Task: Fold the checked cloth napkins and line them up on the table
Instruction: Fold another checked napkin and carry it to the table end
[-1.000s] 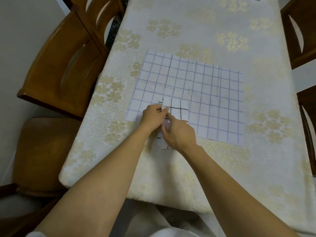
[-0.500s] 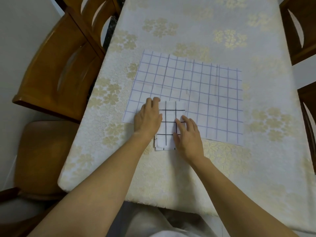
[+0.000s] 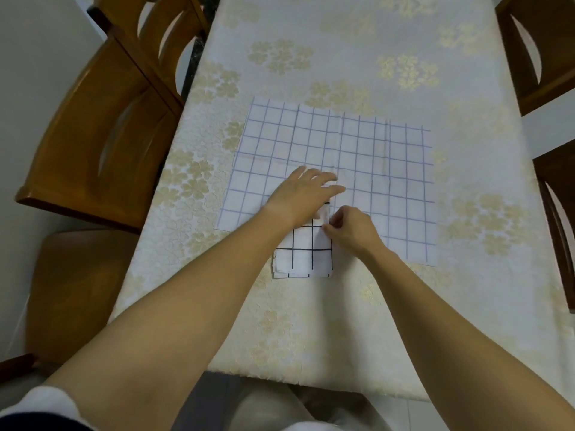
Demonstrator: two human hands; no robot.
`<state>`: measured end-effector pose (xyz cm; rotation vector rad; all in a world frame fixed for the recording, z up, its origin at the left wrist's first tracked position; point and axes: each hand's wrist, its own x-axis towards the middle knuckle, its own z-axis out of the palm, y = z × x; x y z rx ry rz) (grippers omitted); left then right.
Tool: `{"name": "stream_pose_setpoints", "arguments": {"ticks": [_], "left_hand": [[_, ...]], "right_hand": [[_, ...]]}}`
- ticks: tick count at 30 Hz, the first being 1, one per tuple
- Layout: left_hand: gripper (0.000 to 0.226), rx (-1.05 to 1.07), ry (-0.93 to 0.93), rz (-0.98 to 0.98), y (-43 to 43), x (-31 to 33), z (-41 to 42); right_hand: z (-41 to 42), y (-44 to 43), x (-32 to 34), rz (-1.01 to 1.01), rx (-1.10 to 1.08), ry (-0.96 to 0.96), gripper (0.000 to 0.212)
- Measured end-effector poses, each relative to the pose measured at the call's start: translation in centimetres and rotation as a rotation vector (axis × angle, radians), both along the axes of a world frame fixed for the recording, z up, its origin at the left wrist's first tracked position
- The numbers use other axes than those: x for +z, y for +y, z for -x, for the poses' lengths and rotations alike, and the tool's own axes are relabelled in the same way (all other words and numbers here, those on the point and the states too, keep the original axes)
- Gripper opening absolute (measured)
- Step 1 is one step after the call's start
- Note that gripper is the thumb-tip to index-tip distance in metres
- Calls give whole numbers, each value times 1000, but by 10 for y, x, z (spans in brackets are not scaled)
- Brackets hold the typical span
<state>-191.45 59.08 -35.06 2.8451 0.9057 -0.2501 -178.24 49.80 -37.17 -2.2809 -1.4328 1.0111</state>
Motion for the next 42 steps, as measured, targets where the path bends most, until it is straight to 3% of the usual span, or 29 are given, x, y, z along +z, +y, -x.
{"name": "stream_pose_setpoints", "arguments": {"ticks": [3,7,10,12,15,19,23,26,28,31,34,39,42], "left_hand": [[49,-172,86,-29,10,11,-4],[21,-130,28,53,21,31,-4],[16,113,-93,317,28,38,4],[13,284,-218,476,29,34,13],[20,480,-385,584,22,18,27],[23,644,-456,614,12,-2,37],[25,702,-457,577,-1,-19,38],[39,741,-474,288,-18,-25,34],[43,741,-523,142,-36,-28,27],[47,576,-499,114,-61,-41,12],[55,511,-394,166,-71,-55,0],[61,422,-141,97,-77,-71,5],[61,452,-89,44,-78,-69,8]], "right_hand": [[-11,-1,12,4,26,169,15],[-25,-3,26,-37,-63,346,16],[-37,-3,29,-54,-153,439,22],[-47,-7,31,-44,-126,369,15],[-61,-14,32,-64,-155,355,26],[-71,-10,23,-167,-341,422,21],[-65,-5,4,-223,-405,271,18],[-54,-8,-5,-289,-274,-202,39],[-38,-12,-6,-440,-173,-363,47],[-7,-17,-14,-551,81,-364,50],[11,-16,-33,-390,254,-388,56],[3,-24,-56,-220,349,-384,63],[-8,-28,-56,-150,350,-446,67]]}}
